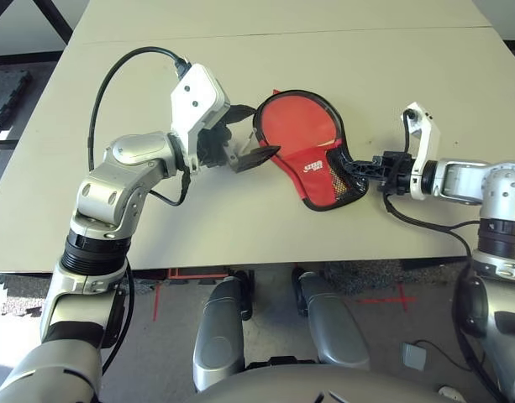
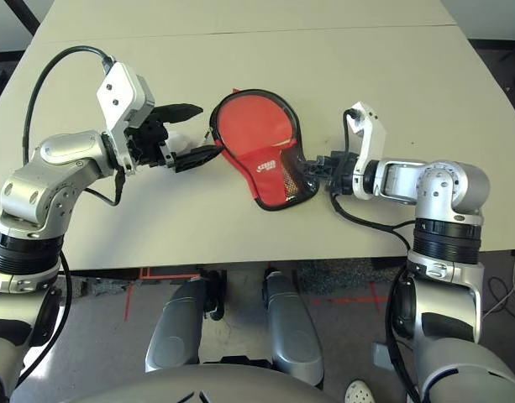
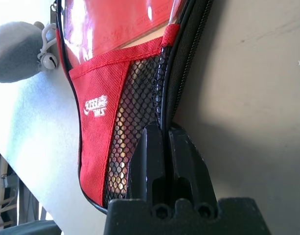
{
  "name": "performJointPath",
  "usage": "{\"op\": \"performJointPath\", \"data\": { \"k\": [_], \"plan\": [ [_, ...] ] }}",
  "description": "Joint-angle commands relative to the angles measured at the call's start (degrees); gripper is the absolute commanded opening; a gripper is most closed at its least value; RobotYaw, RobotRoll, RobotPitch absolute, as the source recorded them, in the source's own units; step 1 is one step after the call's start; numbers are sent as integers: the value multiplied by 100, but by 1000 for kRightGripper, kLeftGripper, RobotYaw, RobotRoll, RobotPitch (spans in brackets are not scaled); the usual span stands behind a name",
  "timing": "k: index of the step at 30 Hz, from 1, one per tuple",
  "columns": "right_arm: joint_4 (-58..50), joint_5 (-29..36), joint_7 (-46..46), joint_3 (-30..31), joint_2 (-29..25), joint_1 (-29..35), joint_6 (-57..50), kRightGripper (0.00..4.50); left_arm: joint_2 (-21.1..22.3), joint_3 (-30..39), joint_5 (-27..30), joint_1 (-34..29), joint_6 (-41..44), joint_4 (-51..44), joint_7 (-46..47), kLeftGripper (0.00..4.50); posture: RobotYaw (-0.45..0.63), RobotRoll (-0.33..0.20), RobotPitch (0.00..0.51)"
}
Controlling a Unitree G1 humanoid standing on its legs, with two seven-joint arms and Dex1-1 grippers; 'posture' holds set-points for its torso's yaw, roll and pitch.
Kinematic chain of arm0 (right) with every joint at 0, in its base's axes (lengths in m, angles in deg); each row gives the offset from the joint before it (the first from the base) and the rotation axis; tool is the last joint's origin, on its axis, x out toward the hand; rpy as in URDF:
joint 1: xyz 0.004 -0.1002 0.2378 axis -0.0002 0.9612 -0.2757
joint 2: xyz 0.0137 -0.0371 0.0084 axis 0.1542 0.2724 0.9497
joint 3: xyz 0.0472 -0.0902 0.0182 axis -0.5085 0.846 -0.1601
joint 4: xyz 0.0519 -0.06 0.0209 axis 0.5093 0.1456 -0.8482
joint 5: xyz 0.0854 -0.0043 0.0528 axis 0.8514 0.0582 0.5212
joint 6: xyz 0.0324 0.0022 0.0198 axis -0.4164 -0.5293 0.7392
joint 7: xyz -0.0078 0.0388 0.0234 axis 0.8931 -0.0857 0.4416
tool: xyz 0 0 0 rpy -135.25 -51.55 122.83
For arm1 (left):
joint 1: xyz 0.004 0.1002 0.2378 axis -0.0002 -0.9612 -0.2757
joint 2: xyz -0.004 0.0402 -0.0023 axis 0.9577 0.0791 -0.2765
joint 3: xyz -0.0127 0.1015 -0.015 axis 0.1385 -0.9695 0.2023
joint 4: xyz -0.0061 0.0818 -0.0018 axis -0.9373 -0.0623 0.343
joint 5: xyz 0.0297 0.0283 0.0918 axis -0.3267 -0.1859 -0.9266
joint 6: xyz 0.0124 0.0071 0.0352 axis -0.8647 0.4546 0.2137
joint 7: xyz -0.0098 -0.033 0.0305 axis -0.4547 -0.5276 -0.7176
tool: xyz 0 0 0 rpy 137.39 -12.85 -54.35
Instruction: Store the ping-pong paddle in its case and zip it.
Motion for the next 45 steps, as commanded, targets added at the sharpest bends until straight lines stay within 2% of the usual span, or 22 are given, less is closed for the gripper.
{"op": "performJointPath", "data": {
  "k": [1, 7, 25, 33, 37, 40, 43, 45],
  "plan": [
    [-215, 128, 95, -215, -140, 267, -362, 40, 0, 66, 50, -127, -25, 57, -15, 4500, 53, 0, 263],
    [-602, 819, 356, -326, -395, 757, -371, 40, -85, 57, 36, -96, -62, 127, -20, 4500, 42, 0, 267],
    [-1187, 3573, 1629, -500, -1525, 1989, -371, 40, -233, -74, -65, -44, -315, 434, -133, 4500, -18, 0, 272],
    [-1243, 4225, 2166, -488, -1574, 2215, -319, 40, -258, -109, -86, -5, -390, 520, -157, 4500, -25, 0, 271],
    [-1220, 4308, 2341, -374, -1680, 2149, -209, 40, -264, -127, -86, 4, -393, 527, -154, 4500, -27, 0, 271],
    [-1065, 4180, 2089, -351, -2029, 2001, -215, 769, -252, -117, -83, 14, -394, 542, -159, 4500, -29, 0, 271],
    [-884, 3747, 1283, -223, -2745, 1722, -119, 1826, -224, -94, -78, 25, -396, 556, -169, 4500, -27, 0, 268],
    [-901, 3183, 595, 106, -3285, 1640, 245, 2569, -208, -72, -71, 40, -393, 562, -169, 4500, -30, 0, 263]
  ]
}}
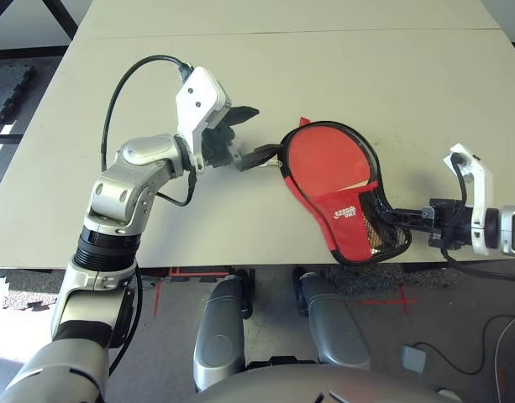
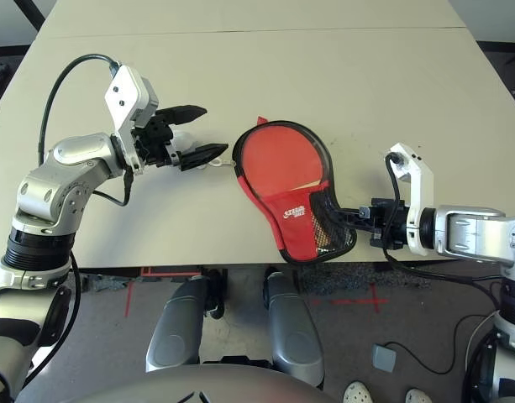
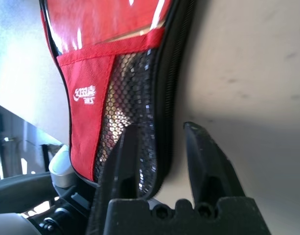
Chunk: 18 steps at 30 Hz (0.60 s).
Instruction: Store the ping-pong paddle in its case and zip it.
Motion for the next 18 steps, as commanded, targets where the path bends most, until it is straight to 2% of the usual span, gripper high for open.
{"op": "performJointPath", "data": {
  "k": [1, 4, 5, 8, 10, 15, 18],
  "plan": [
    [2, -1081, -1313, 698, -796, -78, 794, 3045, 37, 1, -21, 6, -24, 76, -48, 4500, -28, 0, 262],
    [305, -2121, -2398, 1421, -1190, -439, 1872, 4021, 59, 45, -18, 24, -28, 101, -37, 4500, -28, 0, 262],
    [416, -2622, -2971, 1724, -1199, -642, 2616, 4435, 81, 78, -15, 22, -21, 107, -26, 4500, -13, 0, 255],
    [869, -3862, -4206, 2646, -1150, -1265, 3998, 4476, 173, 164, -14, -9, -7, 110, 0, 4500, -12, 0, 253],
    [1303, -4352, -4786, 3052, -962, -1666, 4437, 4476, 259, 204, -32, -44, 4, 101, -7, 4500, -12, 0, 253],
    [2138, -5087, -5783, 3354, -235, -2146, 5515, 4476, 482, 365, -17, -165, 86, 24, 39, 4500, 40, 0, 247],
    [2717, -5536, -6079, 3495, 322, -2432, 6132, 4476, 650, 469, 10, -223, 158, -20, 38, 4500, 49, 0, 250]
  ]
}}
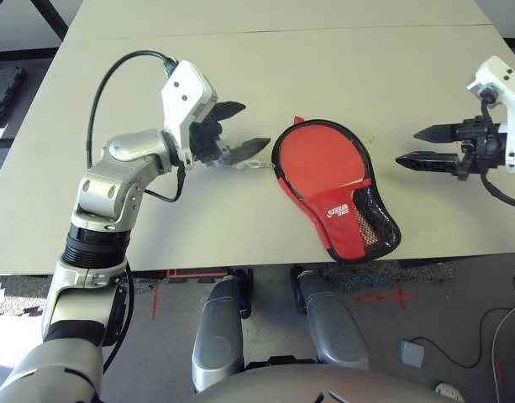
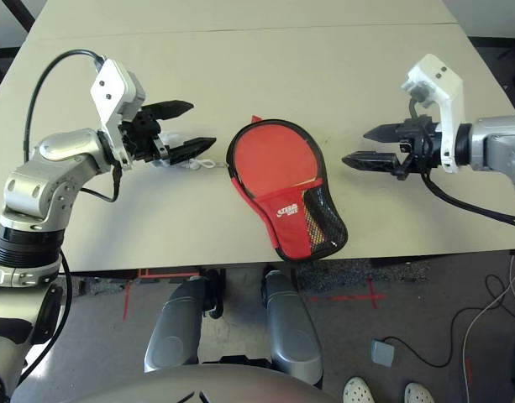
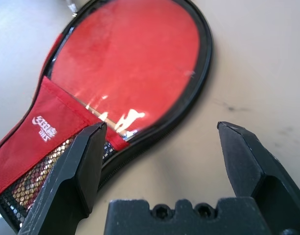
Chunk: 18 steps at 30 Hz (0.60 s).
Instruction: Store the ping-pong paddle in its case and zip it.
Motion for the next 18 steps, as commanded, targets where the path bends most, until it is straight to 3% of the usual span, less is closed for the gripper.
{"op": "performJointPath", "data": {
  "k": [1, 8, 18],
  "plan": [
    [589, -490, -347, 164, 441, -253, 609, 4476, 174, 104, 13, -130, 120, -141, -19, 4500, 49, 0, 250],
    [1304, -1084, -443, 140, 1337, -598, 1280, 4476, 372, 279, 98, -205, 333, -214, 11, 4500, 76, 0, 259],
    [1677, -1856, -397, 340, 1788, -356, 1800, 4476, 407, 343, 205, -385, 665, -328, 2, 4500, 83, 0, 266]
  ]
}}
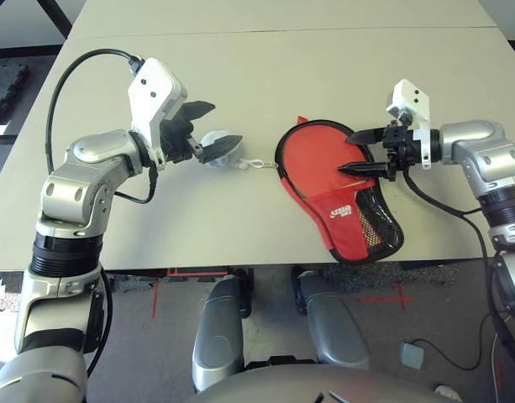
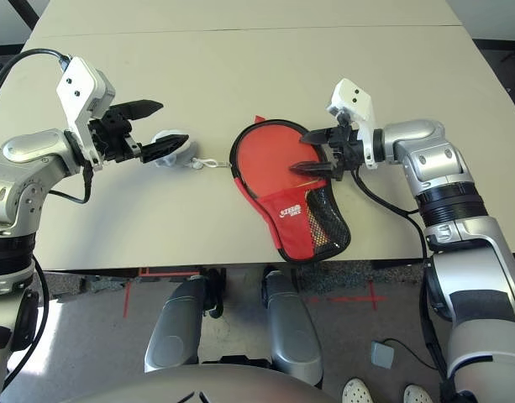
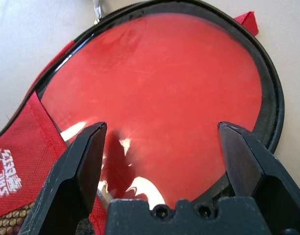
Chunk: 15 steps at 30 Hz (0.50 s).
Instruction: Store the ping-pong paddle in its case and zip it.
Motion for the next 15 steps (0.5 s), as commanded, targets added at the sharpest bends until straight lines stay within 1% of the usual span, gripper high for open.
{"op": "performJointPath", "data": {
  "k": [1, 3, 7, 15],
  "plan": [
    [185, -353, -5, 154, 66, 232, 231, 4476, 88, 27, 76, -123, 163, -124, -10, 4500, 83, 0, 266],
    [244, -434, 28, 128, 115, 241, 260, 4476, 98, 9, 43, -158, 190, -95, -1, 4500, 84, 0, 270],
    [268, -561, 32, 118, 163, 263, 301, 4476, 203, -328, -333, -196, 195, 85, 105, 4500, 85, 0, 272],
    [215, -664, 87, 91, 217, 313, 263, 4476, 163, -708, -684, -151, 259, 326, 188, 4500, 79, 0, 281]
  ]
}}
